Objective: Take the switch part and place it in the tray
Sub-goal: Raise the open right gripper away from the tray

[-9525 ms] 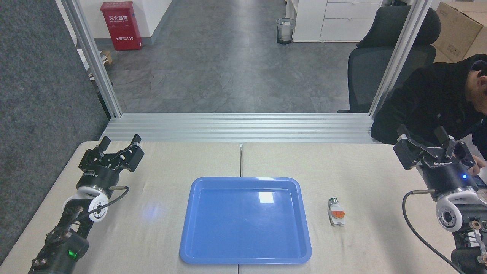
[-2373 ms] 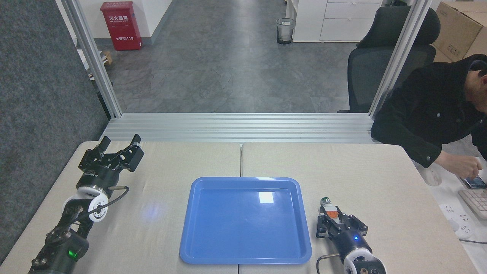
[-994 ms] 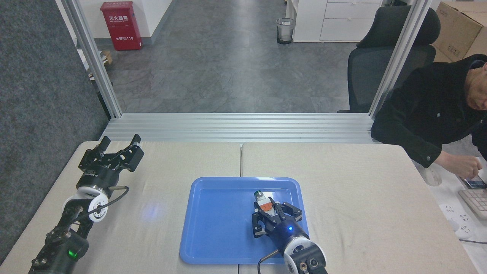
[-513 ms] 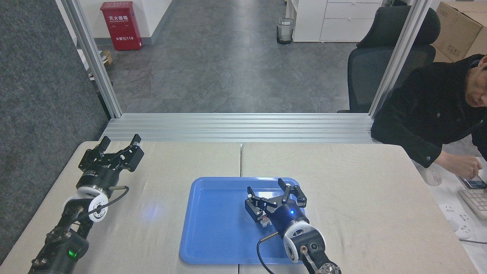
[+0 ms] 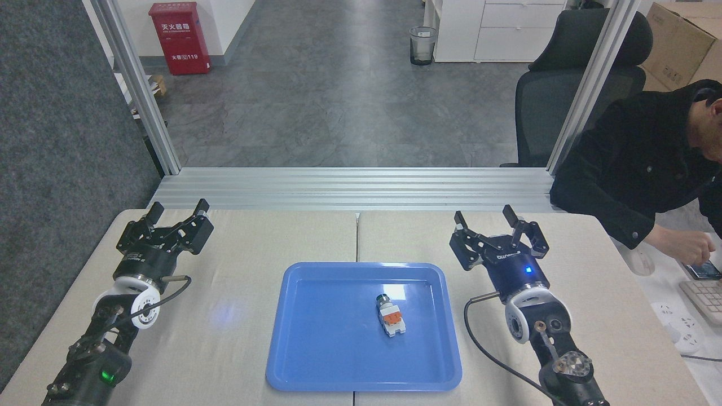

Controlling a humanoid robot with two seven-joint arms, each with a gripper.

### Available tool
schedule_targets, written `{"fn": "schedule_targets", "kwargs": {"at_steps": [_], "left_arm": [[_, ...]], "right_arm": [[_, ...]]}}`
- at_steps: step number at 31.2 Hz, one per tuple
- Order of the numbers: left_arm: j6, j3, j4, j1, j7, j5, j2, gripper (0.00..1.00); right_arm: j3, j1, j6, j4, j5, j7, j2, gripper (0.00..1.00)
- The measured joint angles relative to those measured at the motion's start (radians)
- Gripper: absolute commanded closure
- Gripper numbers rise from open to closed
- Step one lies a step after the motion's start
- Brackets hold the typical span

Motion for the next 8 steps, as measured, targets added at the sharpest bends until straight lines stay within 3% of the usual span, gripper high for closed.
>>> {"fn": "schedule_targets", "kwargs": {"at_steps": [8], "left_arm": [[0.0,0.0,0.0,0.0,0.0,0.0,0.0,0.0]], "right_arm": [[-0.077,0.019,-0.007,-0.006,-0.055,0.005,-0.092,0.01]]}}
